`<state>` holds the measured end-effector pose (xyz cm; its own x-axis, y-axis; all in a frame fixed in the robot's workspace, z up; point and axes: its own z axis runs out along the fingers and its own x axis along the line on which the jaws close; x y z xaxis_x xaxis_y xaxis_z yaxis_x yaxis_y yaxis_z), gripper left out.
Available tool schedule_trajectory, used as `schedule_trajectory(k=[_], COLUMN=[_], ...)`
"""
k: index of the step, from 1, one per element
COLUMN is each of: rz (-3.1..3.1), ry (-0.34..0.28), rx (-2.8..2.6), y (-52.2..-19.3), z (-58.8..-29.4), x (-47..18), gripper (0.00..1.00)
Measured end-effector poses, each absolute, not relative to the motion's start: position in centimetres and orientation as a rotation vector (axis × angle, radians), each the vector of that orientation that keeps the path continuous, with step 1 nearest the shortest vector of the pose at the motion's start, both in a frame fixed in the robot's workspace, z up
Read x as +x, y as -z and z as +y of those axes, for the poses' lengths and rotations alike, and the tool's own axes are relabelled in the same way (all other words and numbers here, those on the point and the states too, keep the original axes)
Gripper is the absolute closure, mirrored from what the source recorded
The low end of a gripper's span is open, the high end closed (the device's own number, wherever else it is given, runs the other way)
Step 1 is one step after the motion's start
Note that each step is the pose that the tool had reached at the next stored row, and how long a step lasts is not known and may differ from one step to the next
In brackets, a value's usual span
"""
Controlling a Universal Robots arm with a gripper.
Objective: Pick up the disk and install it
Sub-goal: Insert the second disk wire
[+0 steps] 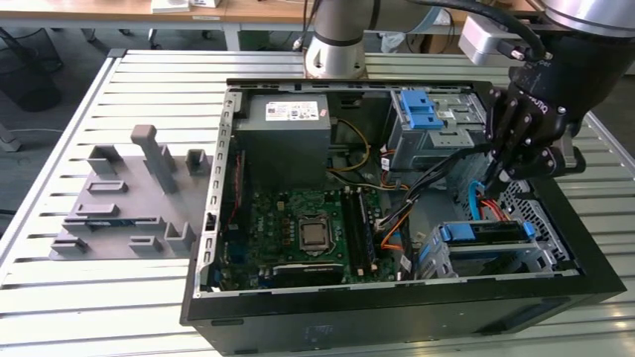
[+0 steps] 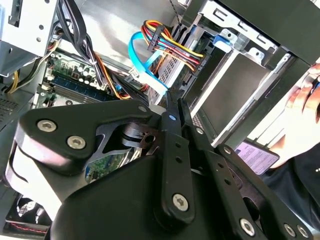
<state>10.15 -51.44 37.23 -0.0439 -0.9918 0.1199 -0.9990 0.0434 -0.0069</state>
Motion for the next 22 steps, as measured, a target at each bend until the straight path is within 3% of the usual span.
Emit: schedule_trajectory(k=[4, 5, 14, 17, 22], rz=[-2.207, -2.207, -2.204, -2.204, -2.239], ry=[-0.136, -0.137, -0.144, -0.143, -0.072], rx=[2.113, 2.113, 2.109, 2.109, 2.142], y=[-37.11, -37.08, -36.99, -36.99, -36.92], z=[-51.44, -51.44, -51.44, -51.44, -51.45], x=[10.15, 10.15, 10.16, 10.17, 10.24], gripper=[0.81, 0.75, 0.75, 0.83, 0.84])
